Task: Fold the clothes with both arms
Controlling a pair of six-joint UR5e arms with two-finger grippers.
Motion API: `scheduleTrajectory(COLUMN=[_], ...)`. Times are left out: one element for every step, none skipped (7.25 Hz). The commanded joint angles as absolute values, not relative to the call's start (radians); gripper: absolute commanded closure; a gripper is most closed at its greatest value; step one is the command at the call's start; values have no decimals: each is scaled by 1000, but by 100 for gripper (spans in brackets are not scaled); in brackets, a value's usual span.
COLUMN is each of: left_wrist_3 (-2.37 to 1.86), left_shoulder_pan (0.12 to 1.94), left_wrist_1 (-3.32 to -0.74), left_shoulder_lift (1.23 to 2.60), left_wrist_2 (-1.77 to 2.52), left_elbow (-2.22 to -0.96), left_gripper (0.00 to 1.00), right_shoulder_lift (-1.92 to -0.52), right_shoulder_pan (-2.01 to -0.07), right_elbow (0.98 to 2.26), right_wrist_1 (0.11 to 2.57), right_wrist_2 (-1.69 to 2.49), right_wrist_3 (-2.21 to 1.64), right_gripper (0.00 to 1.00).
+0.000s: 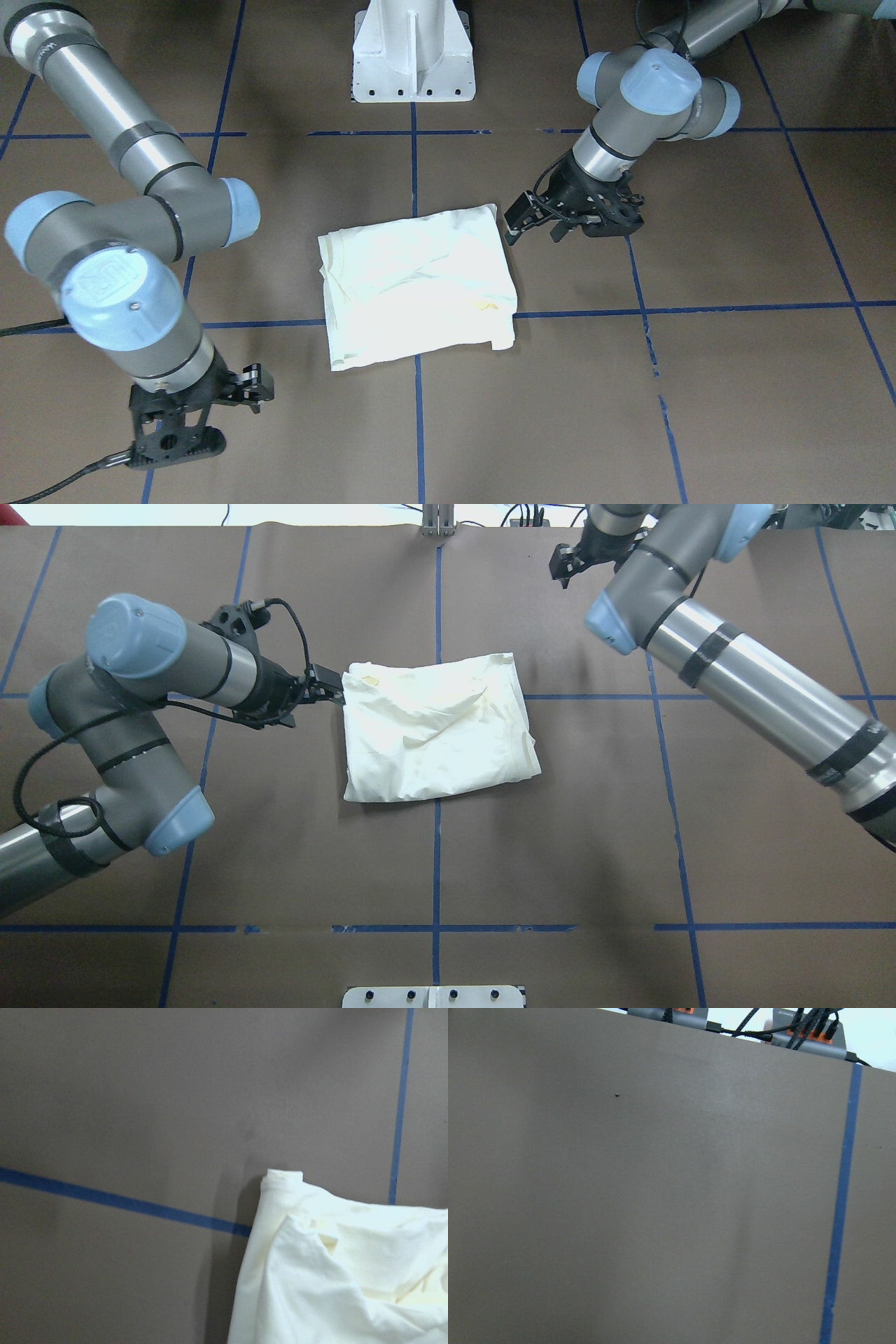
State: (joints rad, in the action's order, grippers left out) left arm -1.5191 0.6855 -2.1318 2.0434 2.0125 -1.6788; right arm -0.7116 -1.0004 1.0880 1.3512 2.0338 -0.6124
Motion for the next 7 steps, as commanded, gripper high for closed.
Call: scheduleTrajectory(left_wrist_3=[-1612,-1632,-1632,-1634,-1634,-1632,-1631], left_shoulder_pan=[596,559,545,545,543,543,543], left_wrist_1=[-2135,-2138,-2166,-2219,-2280,-2292,-2316], left_shoulder_lift=[2107,2114,2112,2115,2117,2115,2115], left_wrist_2=[2008,2003,2002,2000,2000,2000,2000], left_elbow=[-1677,-1675,-1660,-1604,-1556,-1534,-1505], left_gripper=[0,0,0,0,0,0,0], right_shoulder_lift=[-776,-784,-790,-790,-790,-790,-788], right_shoulder_pan=[-1081,-1088,-1091,-1091,-1092,-1092,-1091], right_elbow=[1137,1144,1152,1152,1152,1164,1173], right_wrist_1=[1353,1353,1353,1353,1353,1361,1376], right_wrist_2=[2141,2155,2161,2163,2161,2161,2160], right_wrist_3=[-540,-538,-538,-538,-538,-540,-540], right_gripper=[0,0,0,0,0,0,0])
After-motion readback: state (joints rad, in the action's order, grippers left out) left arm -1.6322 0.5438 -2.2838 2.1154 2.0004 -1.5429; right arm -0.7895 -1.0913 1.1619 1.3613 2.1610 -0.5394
